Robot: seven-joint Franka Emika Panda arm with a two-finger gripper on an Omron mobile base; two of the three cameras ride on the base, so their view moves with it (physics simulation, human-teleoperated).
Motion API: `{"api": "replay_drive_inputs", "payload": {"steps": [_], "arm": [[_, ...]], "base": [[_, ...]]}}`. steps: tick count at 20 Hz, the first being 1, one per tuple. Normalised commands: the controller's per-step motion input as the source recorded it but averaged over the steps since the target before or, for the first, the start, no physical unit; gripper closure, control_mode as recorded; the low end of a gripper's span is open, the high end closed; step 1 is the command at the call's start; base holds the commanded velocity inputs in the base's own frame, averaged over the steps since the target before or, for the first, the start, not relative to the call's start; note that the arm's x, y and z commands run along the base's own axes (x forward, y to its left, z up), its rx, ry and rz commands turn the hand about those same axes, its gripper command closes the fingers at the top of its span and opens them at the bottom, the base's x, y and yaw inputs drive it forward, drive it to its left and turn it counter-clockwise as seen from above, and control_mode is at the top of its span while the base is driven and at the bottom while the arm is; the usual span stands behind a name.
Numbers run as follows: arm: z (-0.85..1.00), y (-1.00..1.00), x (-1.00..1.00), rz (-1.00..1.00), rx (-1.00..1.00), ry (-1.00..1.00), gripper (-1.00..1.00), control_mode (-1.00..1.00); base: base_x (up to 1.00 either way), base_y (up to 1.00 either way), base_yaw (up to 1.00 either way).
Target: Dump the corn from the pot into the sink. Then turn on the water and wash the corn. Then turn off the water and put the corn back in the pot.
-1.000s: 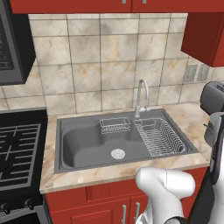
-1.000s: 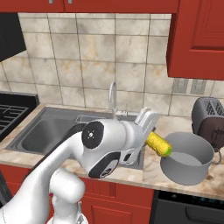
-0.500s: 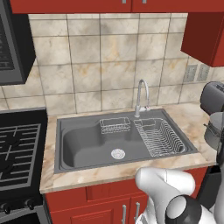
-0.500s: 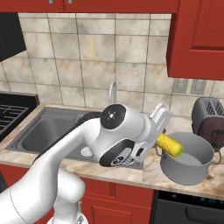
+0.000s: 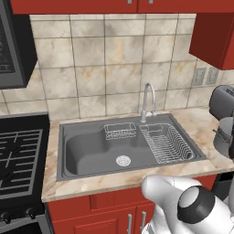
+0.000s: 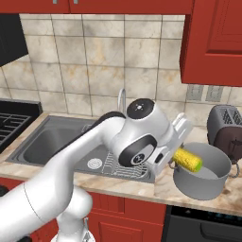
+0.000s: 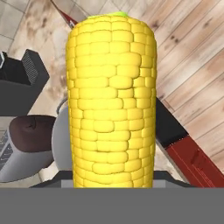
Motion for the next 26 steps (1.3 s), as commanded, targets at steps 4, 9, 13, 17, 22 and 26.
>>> {"api": "replay_drive_inputs", "payload": {"steps": [4, 9, 13, 17, 22, 26], "arm": [[0.00, 0.00, 0.11, 0.00, 0.00, 0.00, 1.00, -1.00], [0.00, 0.00, 0.37, 0.03, 0.00, 0.00, 1.00, -1.00], [-0.09, -0.01, 0.24, 0.05, 0.01, 0.00, 1.00, -1.00], [-0.17, -0.17, 0.23, 0.06, 0.03, 0.00, 1.00, -1.00], [-0.13, -0.35, 0.31, 0.08, 0.08, 0.00, 1.00, -1.00], [-0.21, -0.31, 0.32, 0.08, 0.05, 0.02, 1.00, -1.00]], "base": [[0.00, 0.00, 0.00], [0.00, 0.00, 0.00], [0.00, 0.00, 0.00], [0.00, 0.00, 0.00], [0.00, 0.00, 0.00], [0.00, 0.00, 0.00]]}}
